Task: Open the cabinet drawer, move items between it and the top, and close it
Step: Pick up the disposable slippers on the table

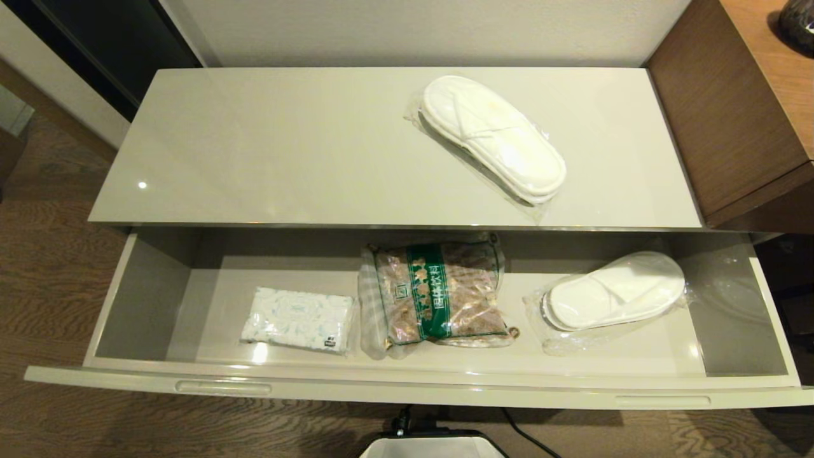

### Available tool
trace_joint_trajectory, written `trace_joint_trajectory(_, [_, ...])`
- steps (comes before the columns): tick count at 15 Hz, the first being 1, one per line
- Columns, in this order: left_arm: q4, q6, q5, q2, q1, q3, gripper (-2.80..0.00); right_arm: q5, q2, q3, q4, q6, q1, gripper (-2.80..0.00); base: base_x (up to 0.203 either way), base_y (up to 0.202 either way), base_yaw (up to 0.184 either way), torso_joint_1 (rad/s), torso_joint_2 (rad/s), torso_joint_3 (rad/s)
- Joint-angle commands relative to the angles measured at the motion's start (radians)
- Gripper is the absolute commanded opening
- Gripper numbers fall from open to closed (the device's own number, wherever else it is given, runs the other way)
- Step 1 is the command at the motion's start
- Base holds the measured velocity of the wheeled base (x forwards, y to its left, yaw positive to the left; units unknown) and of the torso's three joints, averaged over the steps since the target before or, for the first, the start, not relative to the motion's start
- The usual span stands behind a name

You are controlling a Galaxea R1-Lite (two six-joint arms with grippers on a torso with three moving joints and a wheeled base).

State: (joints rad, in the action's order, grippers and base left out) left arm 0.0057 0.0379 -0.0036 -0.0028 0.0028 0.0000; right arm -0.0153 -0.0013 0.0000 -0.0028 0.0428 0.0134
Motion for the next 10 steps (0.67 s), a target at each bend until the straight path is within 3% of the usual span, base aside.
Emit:
trace_joint_trajectory(1, [0.0,0.0,0.001,0.003,0.0,0.002,-2.8,0.0,-0.022,0.003,0.0,-0.001,0.0,-2.8,0.0,0.0,0.0,0.0,0.0,0.0])
trace_joint_trajectory(10, [0.0,0.0,-0.001,0.003,0.0,0.002,-2.8,-0.003,-0.023,-0.02,0.005,-0.01,0.0,-2.8,0.0,0.0,0.0,0.0,0.0,0.0])
